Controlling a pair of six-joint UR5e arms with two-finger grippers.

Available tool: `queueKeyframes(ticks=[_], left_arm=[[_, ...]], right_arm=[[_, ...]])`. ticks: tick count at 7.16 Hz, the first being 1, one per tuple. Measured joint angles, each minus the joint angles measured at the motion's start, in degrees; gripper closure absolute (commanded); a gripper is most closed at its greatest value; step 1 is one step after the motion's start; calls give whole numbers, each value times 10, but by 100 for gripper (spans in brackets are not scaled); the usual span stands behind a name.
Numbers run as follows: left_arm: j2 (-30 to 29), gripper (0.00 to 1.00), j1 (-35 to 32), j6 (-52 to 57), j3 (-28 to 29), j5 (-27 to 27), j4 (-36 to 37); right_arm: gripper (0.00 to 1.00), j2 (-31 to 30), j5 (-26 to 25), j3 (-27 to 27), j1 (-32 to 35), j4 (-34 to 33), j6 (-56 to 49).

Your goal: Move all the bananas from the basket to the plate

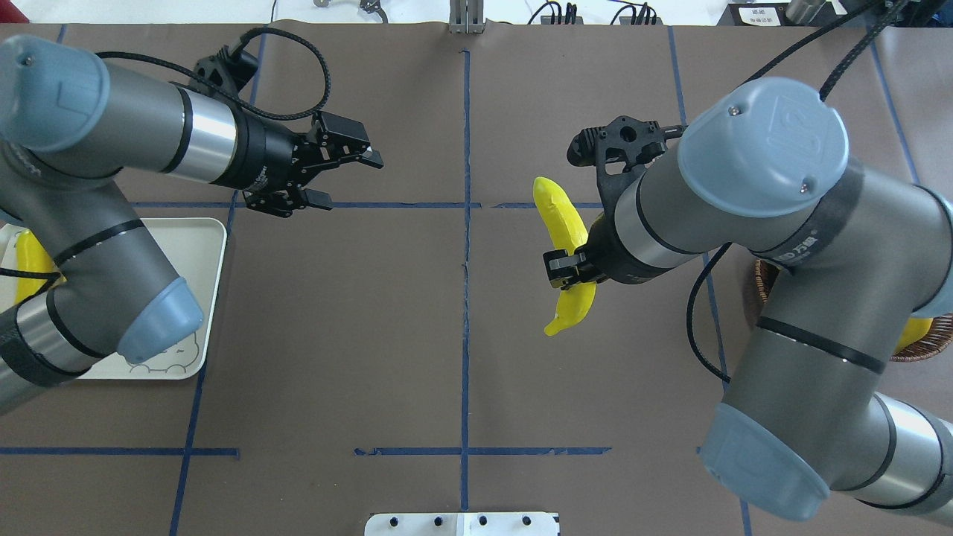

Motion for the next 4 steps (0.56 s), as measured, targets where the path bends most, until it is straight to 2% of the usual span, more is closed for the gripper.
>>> queueKeyframes(ticks=[2,4], left_arm=[[-14,1,56,-55,2,77,-56],[-40,1,74,-68,10,98,-67]], right_arm=[[100,27,-26,-6,-24,0,17],[99,50,-55,-12,-51,0,28]])
